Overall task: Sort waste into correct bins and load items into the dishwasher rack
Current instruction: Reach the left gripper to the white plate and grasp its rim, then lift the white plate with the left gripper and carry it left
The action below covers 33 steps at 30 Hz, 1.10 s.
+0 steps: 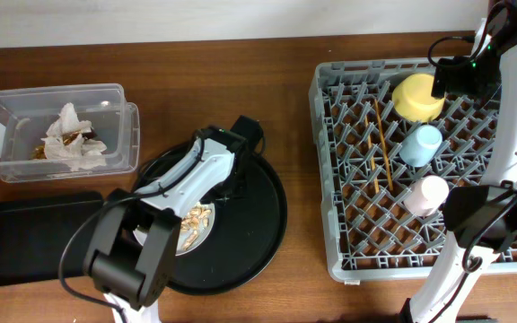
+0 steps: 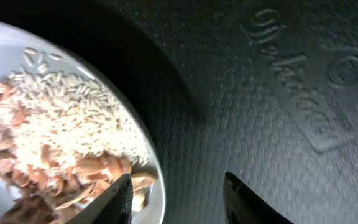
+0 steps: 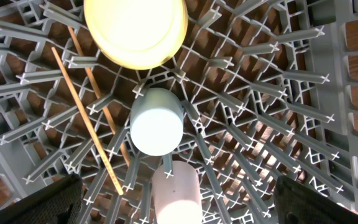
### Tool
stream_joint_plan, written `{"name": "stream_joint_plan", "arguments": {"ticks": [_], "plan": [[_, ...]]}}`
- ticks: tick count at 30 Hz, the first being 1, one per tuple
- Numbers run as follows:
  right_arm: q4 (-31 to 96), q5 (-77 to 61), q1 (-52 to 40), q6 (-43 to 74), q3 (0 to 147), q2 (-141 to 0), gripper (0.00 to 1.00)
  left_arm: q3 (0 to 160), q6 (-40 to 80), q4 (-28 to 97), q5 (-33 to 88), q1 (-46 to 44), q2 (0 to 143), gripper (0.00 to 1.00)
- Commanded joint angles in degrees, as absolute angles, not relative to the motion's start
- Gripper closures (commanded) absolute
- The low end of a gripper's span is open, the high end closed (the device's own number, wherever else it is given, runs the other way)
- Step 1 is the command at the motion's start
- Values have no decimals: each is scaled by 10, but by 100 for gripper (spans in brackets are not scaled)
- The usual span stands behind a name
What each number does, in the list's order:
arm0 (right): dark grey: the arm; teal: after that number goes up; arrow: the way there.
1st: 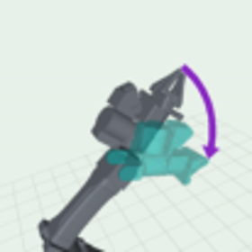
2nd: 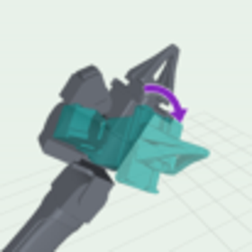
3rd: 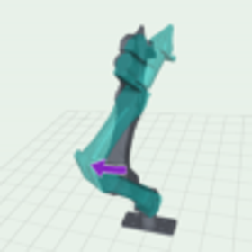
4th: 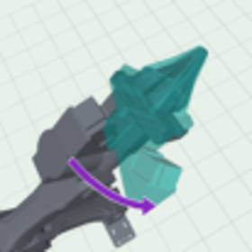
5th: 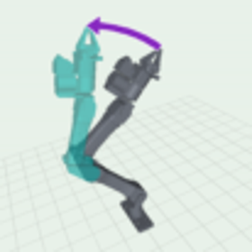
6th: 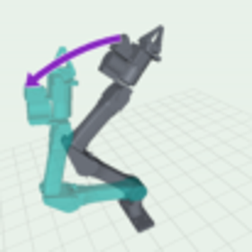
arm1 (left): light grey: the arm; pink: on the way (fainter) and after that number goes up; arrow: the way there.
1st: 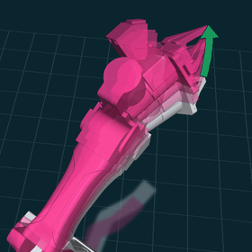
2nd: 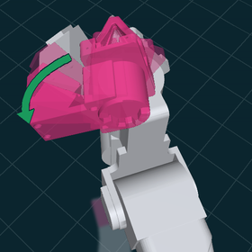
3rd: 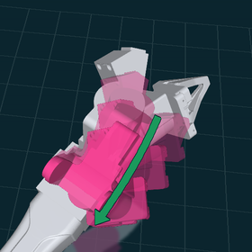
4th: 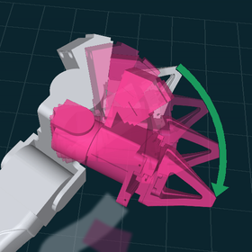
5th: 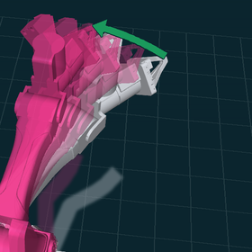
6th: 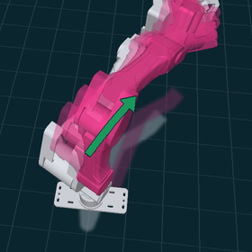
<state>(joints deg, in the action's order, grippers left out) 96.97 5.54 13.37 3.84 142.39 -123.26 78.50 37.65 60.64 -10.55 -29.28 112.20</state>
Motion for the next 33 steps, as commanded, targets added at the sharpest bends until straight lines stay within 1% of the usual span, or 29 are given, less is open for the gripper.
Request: {"name": "stream_joint_plan", "arguments": {"ticks": [1, 4, 13, 15, 18, 19, 23, 30, 33], "plan": [[971, 57, 136, 34, 1434, -1212, 2, 791, 444, 600, -114, -289, 1147, 54], [971, 57, 136, 34, 1434, -1212, 2, 791, 454, 588, -114, -283, 1164, 54], [971, 57, 136, 34, 1434, -1212, 2, 791, 458, 585, -114, -272, 1174, 69], [971, 56, 136, 34, 1434, -1212, 2, 790, 458, 586, -114, -272, 1174, 75], [971, 57, 136, 34, 1434, -1212, 2, 790, 458, 586, -115, -272, 1174, 82], [971, 57, 136, 34, 1434, -1212, 2, 790, 458, 586, -116, -272, 1174, 87], [971, 57, 136, 34, 1434, -1212, 2, 790, 458, 594, -119, -272, 1174, 99], [971, 57, 136, 34, 1434, -1212, 2, 815, 459, 639, -125, -272, 1174, 99], [971, 57, 136, 34, 1434, -1212, 2, 849, 459, 687, -148, -272, 1174, 99]]}}
